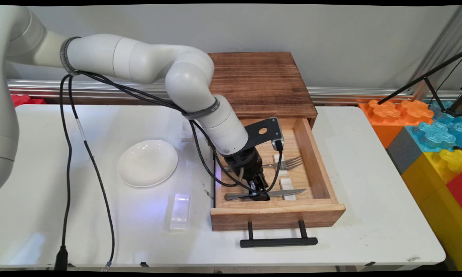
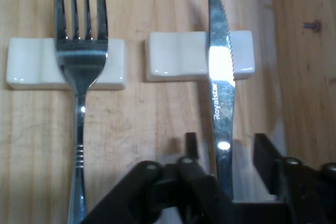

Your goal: Place the picked object into the drawer

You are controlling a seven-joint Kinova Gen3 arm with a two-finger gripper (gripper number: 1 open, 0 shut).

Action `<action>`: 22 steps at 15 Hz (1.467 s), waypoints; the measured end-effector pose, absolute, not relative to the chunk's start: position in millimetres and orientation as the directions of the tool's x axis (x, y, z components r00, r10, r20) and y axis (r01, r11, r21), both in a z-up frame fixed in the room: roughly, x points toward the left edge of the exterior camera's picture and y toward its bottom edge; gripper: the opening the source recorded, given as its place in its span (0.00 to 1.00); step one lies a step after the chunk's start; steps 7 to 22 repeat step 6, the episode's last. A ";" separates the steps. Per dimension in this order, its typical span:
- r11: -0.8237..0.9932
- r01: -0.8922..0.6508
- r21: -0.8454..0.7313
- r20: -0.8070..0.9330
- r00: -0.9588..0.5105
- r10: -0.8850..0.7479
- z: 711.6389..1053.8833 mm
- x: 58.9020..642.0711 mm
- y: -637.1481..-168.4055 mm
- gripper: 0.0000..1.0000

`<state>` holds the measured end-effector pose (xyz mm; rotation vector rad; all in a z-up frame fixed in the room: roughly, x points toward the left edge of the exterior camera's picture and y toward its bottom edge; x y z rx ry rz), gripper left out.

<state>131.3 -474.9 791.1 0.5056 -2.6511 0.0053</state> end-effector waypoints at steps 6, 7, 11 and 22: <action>0.934 -0.350 0.078 0.426 -0.835 -0.349 795.5 132.8 -477.7 1.00; 0.934 -0.350 0.078 0.426 -0.835 -0.349 795.5 132.8 -477.7 1.00; 0.934 -0.350 0.078 0.426 -0.835 -0.349 795.5 132.8 -477.7 1.00; 0.934 -0.350 0.078 0.426 -0.835 -0.349 795.5 132.8 -477.7 1.00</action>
